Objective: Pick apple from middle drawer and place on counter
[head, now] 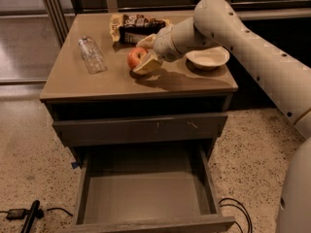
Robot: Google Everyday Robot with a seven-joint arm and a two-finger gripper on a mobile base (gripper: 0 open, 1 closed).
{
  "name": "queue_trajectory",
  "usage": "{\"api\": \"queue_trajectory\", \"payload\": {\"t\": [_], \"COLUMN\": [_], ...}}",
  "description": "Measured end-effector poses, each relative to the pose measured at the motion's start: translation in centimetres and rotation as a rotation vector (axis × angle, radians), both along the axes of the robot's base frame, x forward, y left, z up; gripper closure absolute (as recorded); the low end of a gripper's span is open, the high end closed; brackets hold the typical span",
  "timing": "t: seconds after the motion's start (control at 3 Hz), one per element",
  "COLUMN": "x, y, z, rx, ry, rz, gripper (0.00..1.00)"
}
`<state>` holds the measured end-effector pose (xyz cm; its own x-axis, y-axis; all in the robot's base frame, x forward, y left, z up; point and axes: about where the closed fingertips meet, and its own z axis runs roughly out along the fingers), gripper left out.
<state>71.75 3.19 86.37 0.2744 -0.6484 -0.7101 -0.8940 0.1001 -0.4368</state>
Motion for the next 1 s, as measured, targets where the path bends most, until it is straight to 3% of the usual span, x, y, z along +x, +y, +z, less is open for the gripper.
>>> {"api": "queue_trajectory", "payload": {"t": [0.33,0.67,1.0], "x": [0.00,0.00,0.00], "y": [0.00,0.01,0.01], "z": [0.00,-0.01,-0.01], "rx": [0.000,0.000,0.000], "ry": [0.000,0.000,0.000], "rz": [0.000,0.000,0.000], "gripper": [0.09,0.00,0.00]}}
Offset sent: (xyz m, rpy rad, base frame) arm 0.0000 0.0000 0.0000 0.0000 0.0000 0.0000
